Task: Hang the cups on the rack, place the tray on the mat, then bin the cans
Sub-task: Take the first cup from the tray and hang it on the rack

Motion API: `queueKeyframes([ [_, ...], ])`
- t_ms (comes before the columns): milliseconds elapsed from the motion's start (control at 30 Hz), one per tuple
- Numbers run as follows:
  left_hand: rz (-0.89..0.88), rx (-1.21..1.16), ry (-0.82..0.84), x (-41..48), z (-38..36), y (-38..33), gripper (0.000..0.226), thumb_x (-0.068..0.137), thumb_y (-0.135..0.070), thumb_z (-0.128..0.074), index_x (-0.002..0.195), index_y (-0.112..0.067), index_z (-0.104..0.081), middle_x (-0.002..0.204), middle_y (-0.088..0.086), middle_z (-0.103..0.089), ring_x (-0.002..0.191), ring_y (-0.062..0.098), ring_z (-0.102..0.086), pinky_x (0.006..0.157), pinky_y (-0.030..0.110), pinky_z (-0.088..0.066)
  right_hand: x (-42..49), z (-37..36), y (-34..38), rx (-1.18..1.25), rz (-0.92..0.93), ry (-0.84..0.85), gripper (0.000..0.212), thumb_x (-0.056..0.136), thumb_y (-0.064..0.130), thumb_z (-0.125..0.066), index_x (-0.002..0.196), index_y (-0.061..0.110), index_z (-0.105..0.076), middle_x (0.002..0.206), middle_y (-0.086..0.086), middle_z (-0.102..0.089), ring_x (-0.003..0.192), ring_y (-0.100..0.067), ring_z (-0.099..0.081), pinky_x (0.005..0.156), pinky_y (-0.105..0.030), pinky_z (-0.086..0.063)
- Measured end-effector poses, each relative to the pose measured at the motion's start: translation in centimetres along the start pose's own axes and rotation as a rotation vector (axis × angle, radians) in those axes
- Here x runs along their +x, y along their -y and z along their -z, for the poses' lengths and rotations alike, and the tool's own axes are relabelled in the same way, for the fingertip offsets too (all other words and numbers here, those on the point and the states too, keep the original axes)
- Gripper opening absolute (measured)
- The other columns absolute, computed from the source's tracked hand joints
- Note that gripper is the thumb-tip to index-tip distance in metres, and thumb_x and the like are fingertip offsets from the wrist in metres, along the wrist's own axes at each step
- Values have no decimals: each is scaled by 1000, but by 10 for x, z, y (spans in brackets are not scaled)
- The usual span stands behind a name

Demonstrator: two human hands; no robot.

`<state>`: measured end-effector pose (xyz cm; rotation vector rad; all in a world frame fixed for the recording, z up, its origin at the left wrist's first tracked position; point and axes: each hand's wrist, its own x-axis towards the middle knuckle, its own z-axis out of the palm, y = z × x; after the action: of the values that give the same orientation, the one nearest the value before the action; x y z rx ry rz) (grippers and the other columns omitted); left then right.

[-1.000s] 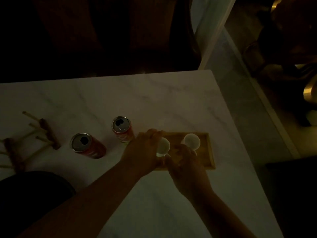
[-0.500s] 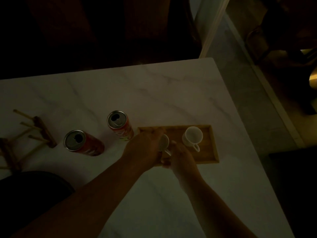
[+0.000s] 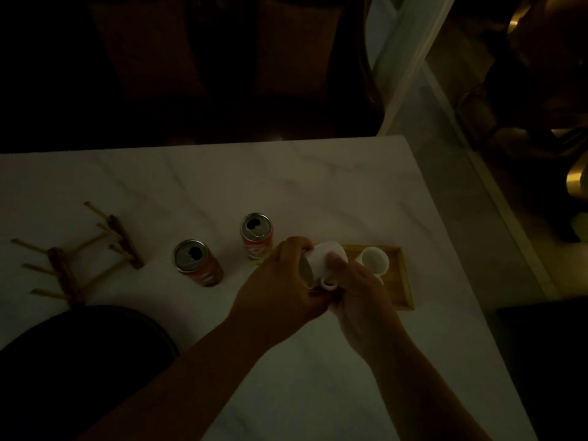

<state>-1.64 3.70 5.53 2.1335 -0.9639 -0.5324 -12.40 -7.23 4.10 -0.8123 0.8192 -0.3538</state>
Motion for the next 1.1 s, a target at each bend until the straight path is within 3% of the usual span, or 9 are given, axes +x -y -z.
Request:
queueKeyframes([
  [100, -94, 141, -146, -15, 24, -5, 72, 69, -60, -79, 126, -24, -52, 115, -3, -63, 103, 18, -61, 77, 29, -50, -9, -30, 11, -246, 120, -2, 29, 89, 35, -74, 108, 13, -79, 100, -14, -79, 87, -24, -75, 65, -31, -59],
  [200, -113, 227, -250, -27, 49, 2, 66, 72, -49, -82, 124, -21, -53, 114, -2, -64, 102, 19, -59, 79, 31, -50, -20, -64, 12, -423, 211, -87, 51, 82, 47, -87, 120, 19, -68, 99, -4, -78, 75, -14, -77, 58, -24, -58],
  [300, -48, 172, -296, -36, 77, 17, 66, 76, -56, -71, 130, -26, -50, 122, -6, -65, 108, 11, -56, 80, 19, -41, -30, -99, 6, -593, 308, -73, 54, 74, 51, -91, 116, 39, -59, 106, 10, -71, 83, 1, -75, 58, -17, -58],
  [433, 15, 179, -352, -52, 113, 43, 68, 74, -60, -68, 132, -29, -50, 120, -6, -69, 106, 13, -59, 82, 24, -42, -35, -142, -10, -799, 436, 27, 77, 59, 72, -76, 124, 37, -56, 113, 15, -69, 94, 3, -71, 66, -17, -59],
  [500, 59, 154, -372, -60, 131, 60, 66, 75, -61, -65, 132, -31, -49, 121, -6, -69, 108, 15, -62, 84, 27, -47, -36, -166, -20, -868, 471, 79, 72, 61, 75, -75, 121, 40, -56, 112, 17, -68, 96, 6, -69, 65, -15, -57],
  [633, 157, 171, -410, -74, 165, 96, 66, 77, -58, -65, 134, -24, -59, 129, -7, -62, 118, 13, -53, 92, 21, -37, -33, -212, -47, -933, 551, 146, 56, 71, 65, -85, 116, 50, -55, 102, 30, -68, 96, 16, -65, 66, -8, -55],
  [833, 275, 174, -463, -92, 210, 143, 58, 82, -35, -77, 135, -17, -61, 131, 1, -64, 122, 23, -54, 99, 33, -44, -17, -271, -94, -987, 469, 276, 56, 76, 56, -89, 120, 51, -54, 118, 19, -66, 96, 2, -69, 74, -29, -65],
  [967, 282, 228, -505, -98, 235, 174, 51, 77, -24, -82, 124, -13, -66, 117, 9, -71, 106, 33, -63, 84, 39, -52, -5, -308, -122, -1006, 480, 352, 53, 76, 60, -83, 121, 51, -54, 118, 19, -67, 97, -2, -70, 77, -35, -65],
  [1100, 334, 230, -583, -95, 251, 209, 56, 72, -19, -86, 124, -14, -65, 115, 7, -72, 103, 31, -64, 77, 33, -45, 12, -341, -140, -1054, 486, 396, 58, 81, 51, -84, 130, 39, -54, 122, 16, -66, 99, -2, -70, 81, -37, -65],
])
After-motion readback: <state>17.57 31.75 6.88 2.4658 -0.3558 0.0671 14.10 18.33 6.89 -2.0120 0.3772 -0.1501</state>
